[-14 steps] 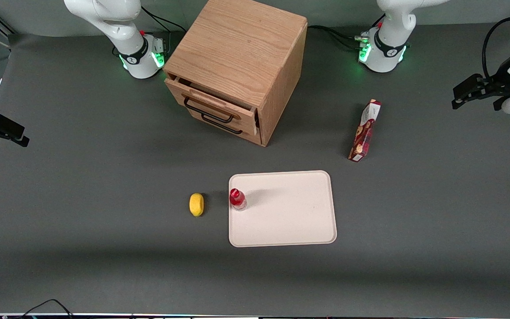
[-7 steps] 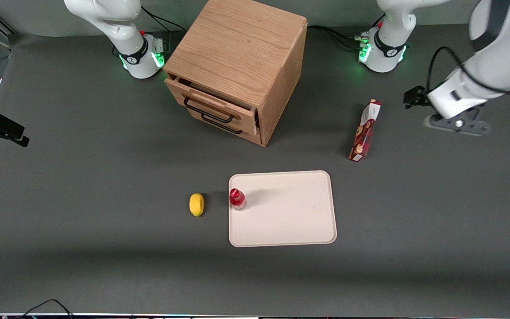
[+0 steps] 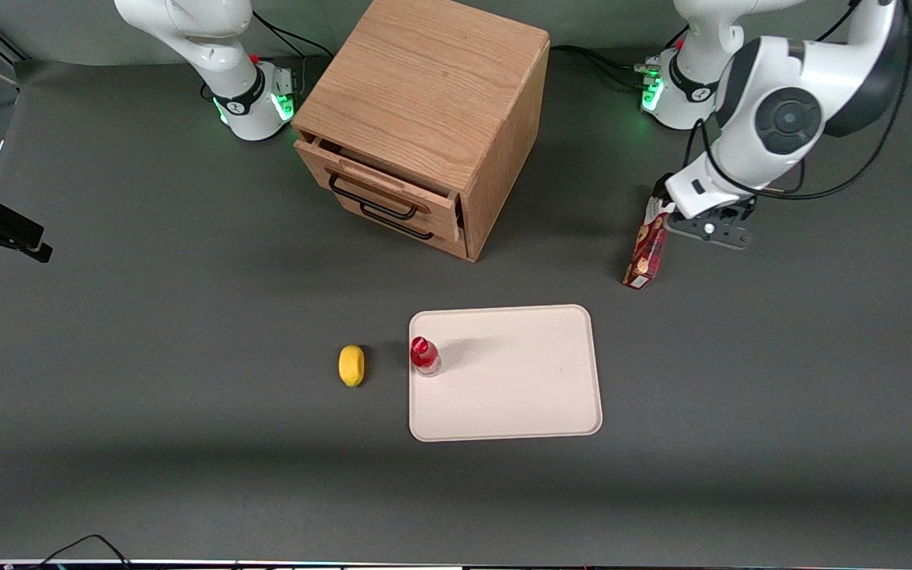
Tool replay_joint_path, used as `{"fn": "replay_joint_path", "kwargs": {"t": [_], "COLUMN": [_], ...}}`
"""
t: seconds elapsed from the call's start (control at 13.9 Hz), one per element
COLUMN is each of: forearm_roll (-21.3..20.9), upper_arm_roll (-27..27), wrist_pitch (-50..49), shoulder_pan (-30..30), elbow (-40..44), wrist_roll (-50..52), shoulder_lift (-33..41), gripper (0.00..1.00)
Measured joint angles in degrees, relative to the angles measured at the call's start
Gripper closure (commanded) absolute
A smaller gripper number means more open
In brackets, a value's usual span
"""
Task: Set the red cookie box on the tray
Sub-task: 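Move the left gripper down over the red plaid cookie box, then close the left gripper on the cookie box's end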
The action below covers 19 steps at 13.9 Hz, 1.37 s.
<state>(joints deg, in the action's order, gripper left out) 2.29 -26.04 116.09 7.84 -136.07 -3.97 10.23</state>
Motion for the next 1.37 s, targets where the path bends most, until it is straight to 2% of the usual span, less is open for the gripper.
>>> {"fn": "replay_joint_path", "kwargs": {"t": [0.36,0.65,0.94,1.23,1.3,1.37], "forearm_roll": [-0.01,-0.01,-0.02,-0.13,-0.13,-0.14], "upper_arm_roll": [-3.2,-3.84,-3.77,-2.33,-1.0,0.51], "wrist_pitch": [20.49,32.8,37.63,38.39,38.84,39.68], "shoulder_pan": [-0.05,-0.68,-0.73,-0.75,-0.76,-0.75], "elbow": [-13.48,-18.85,-19.04,-19.1,-19.12,-19.15], "wrist_roll": [-0.5,-1.65,-3.02,-4.96,-6.47,-7.85], "shoulder_lift": [-0.07,-3.4,-7.55,-9.4,-9.77,-10.31], "gripper": [0.0,0.0,0.0,0.0,0.01,0.11]}}
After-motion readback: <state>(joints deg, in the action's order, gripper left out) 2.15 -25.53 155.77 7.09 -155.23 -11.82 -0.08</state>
